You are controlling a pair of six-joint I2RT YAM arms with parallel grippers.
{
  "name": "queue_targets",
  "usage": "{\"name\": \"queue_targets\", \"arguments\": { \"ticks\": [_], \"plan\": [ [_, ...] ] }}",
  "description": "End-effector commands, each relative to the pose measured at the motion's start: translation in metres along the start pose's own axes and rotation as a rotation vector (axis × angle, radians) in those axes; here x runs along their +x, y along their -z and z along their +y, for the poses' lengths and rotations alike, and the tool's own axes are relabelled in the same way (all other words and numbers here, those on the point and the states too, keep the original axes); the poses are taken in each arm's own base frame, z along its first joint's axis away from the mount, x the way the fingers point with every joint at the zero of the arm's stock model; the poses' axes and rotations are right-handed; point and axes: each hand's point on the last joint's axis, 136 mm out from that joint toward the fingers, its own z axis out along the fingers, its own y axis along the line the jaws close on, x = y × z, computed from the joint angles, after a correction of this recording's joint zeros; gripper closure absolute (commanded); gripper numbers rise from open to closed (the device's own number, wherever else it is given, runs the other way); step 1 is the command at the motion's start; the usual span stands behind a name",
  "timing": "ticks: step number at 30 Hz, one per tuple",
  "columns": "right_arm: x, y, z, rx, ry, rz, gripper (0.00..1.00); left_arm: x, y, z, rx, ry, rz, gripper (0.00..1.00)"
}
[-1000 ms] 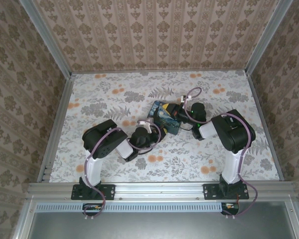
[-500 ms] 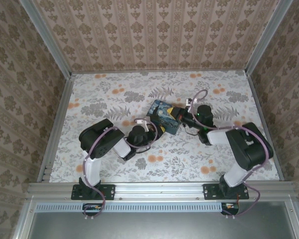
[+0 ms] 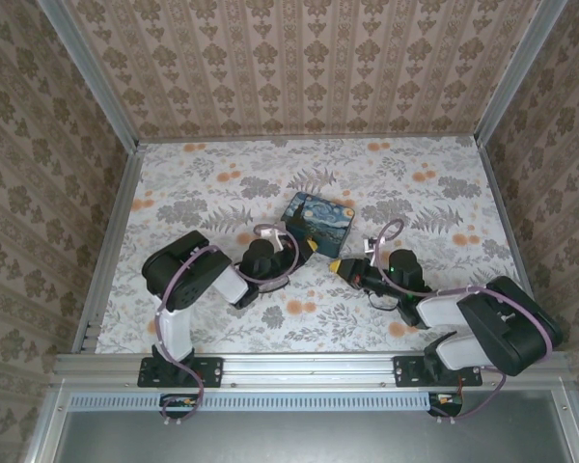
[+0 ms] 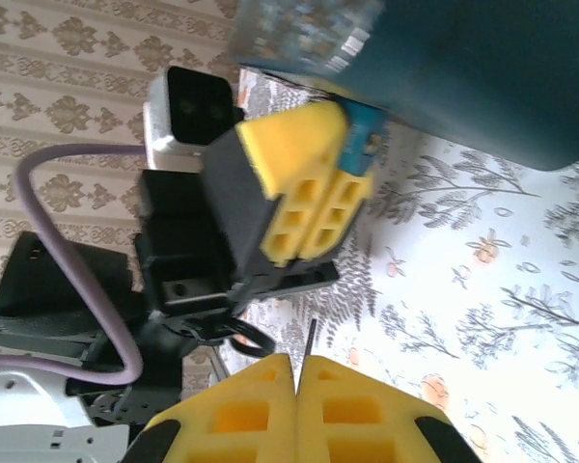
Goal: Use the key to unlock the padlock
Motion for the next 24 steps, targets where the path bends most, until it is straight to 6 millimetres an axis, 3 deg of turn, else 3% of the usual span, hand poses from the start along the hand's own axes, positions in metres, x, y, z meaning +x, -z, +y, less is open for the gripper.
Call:
{"name": "queue_targets", "arguments": {
  "ticks": [1,3,9,24],
  "plan": [
    [-0.006,0.003,0.003,-0.019,0.045,-0.052,1.0,-0.008,0.002,-0.034,0.098,0.025,-0.003,1.0],
    [-0.007,0.001,-0.007,0.003,0.02,-0.065,1.0,-0.009,0.003,-0.038,0.108,0.045,-0.002,1.0],
    [-0.02,-0.002,0.0,-0.037,-0.01,-0.128,1.0,-0.009,0.005,-0.048,0.128,0.093,-0.009,1.0],
    [-0.039,-0.012,0.041,-0.158,0.036,-0.155,1.0,-0.005,0.001,-0.06,0.16,0.262,0.025,1.0]
  ]
}}
